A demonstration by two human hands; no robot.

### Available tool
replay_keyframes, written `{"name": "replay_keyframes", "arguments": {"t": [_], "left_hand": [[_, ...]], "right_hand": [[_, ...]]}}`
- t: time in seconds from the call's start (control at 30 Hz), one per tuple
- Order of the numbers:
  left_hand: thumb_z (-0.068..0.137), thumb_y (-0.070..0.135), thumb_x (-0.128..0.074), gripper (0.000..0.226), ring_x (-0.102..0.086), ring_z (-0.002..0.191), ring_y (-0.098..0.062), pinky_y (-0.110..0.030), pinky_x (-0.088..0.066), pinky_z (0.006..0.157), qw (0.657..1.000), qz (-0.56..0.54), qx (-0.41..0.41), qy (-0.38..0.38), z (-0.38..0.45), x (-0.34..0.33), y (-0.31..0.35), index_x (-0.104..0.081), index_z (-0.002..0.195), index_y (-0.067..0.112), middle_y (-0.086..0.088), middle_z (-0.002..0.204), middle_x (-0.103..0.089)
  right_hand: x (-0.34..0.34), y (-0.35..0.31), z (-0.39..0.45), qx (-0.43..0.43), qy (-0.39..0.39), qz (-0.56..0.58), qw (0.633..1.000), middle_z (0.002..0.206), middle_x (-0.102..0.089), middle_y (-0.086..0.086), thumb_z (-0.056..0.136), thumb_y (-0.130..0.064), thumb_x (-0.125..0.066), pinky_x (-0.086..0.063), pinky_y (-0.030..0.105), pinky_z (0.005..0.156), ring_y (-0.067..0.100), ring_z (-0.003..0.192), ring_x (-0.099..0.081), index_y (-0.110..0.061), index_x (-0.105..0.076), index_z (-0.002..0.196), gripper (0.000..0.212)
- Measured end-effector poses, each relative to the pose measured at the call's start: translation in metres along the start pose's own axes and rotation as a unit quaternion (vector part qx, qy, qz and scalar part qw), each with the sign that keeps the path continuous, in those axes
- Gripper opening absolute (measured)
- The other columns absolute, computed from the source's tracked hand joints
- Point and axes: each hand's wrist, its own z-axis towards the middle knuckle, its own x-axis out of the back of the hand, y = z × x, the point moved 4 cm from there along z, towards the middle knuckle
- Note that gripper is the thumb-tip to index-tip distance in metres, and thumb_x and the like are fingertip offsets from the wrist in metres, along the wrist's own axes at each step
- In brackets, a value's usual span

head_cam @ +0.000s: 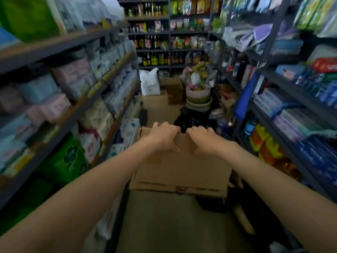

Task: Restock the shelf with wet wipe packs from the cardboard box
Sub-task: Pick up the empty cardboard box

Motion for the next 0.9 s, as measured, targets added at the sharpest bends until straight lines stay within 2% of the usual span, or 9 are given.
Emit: {"name": "replay_keyframes", "arguments": {"t": [0.1,0.2,0.3,0.37,0.43,0.5,0.67,0.77,0.9], "left_hand": [[0.082,0.037,-0.064,0.043,-0.043,0.12,-0.024,-0.042,-0.027,0.105,0.994,0.093,-0.042,0.048,0.064,0.023,-0.042,-0.049,0.119,0.021,-0.001,0.126,-0.054],[0.083,0.034,-0.062,0.048,-0.041,0.124,-0.025,-0.042,-0.028,0.106,0.984,0.145,-0.071,0.069,0.139,0.036,-0.09,-0.046,0.126,0.018,-0.003,0.131,-0.051],[0.085,0.031,-0.061,0.049,-0.04,0.125,-0.03,-0.045,-0.027,0.108,0.988,0.138,-0.027,0.056,0.23,0.044,-0.16,-0.043,0.129,0.018,-0.007,0.133,-0.049],[0.086,0.029,-0.06,0.048,-0.04,0.125,-0.031,-0.046,-0.026,0.109,0.991,0.125,0.0,0.056,0.294,0.052,-0.208,-0.043,0.129,0.017,-0.009,0.133,-0.049],[0.087,0.029,-0.059,0.048,-0.04,0.125,-0.032,-0.046,-0.027,0.109,0.992,0.118,0.006,0.037,0.353,0.063,-0.251,-0.042,0.129,0.016,-0.009,0.133,-0.048],[0.087,0.031,-0.059,0.05,-0.04,0.126,-0.033,-0.046,-0.027,0.108,0.994,0.11,0.005,0.021,0.406,0.072,-0.289,-0.04,0.13,0.016,-0.01,0.134,-0.047],[0.086,0.034,-0.06,0.047,-0.043,0.122,-0.03,-0.042,-0.032,0.103,0.996,0.091,0.008,0.009,0.555,0.075,-0.386,-0.042,0.126,0.018,-0.009,0.131,-0.049],[0.083,0.036,-0.062,0.045,-0.044,0.12,-0.029,-0.042,-0.031,0.104,0.997,0.075,0.008,0.01,0.645,0.059,-0.443,-0.046,0.121,0.018,-0.007,0.128,-0.051],[0.084,0.036,-0.062,0.045,-0.045,0.119,-0.029,-0.042,-0.034,0.103,0.997,0.07,-0.015,-0.014,0.774,0.06,-0.509,-0.046,0.12,0.016,-0.008,0.129,-0.051]], "right_hand": [[0.015,0.019,0.071,-0.017,0.053,-0.014,0.998,0.133,-0.041,0.006,0.088,-0.016,-0.059,-0.035,0.036,0.096,0.026,0.122,-0.038,-0.014,-0.033,0.133,0.052],[0.023,0.045,0.157,-0.042,0.109,-0.018,0.993,0.127,-0.047,0.005,0.088,-0.021,-0.059,-0.04,0.032,0.088,0.026,0.118,-0.042,-0.014,-0.038,0.129,0.046],[0.028,0.073,0.261,-0.088,0.119,0.051,0.988,0.12,-0.054,0.006,0.09,-0.031,-0.057,-0.044,0.033,0.076,0.026,0.109,-0.054,-0.017,-0.042,0.121,0.038],[0.035,0.097,0.339,-0.096,0.126,0.122,0.98,0.119,-0.056,0.006,0.089,-0.035,-0.057,-0.048,0.035,0.077,0.026,0.106,-0.057,-0.019,-0.042,0.119,0.037],[0.049,0.12,0.41,-0.105,0.113,0.198,0.968,0.117,-0.057,0.005,0.087,-0.038,-0.061,-0.052,0.038,0.08,0.025,0.103,-0.058,-0.021,-0.044,0.116,0.038],[0.067,0.139,0.474,-0.1,0.088,0.213,0.968,0.117,-0.058,0.004,0.085,-0.04,-0.063,-0.053,0.038,0.081,0.025,0.104,-0.058,-0.021,-0.045,0.119,0.043],[0.095,0.185,0.647,-0.049,0.024,0.176,0.983,0.115,-0.056,0.008,0.086,-0.029,-0.063,-0.042,0.025,0.06,0.024,0.096,-0.058,-0.017,-0.041,0.121,0.043],[0.094,0.212,0.75,-0.036,0.013,0.136,0.99,0.116,-0.055,0.007,0.084,-0.018,-0.063,-0.043,0.023,0.062,0.021,0.094,-0.056,-0.016,-0.04,0.123,0.044],[0.107,0.252,0.877,-0.045,-0.009,0.103,0.994,0.111,-0.056,0.008,0.087,-0.015,-0.059,-0.048,0.028,0.063,0.023,0.091,-0.059,-0.014,-0.042,0.119,0.037]]}}
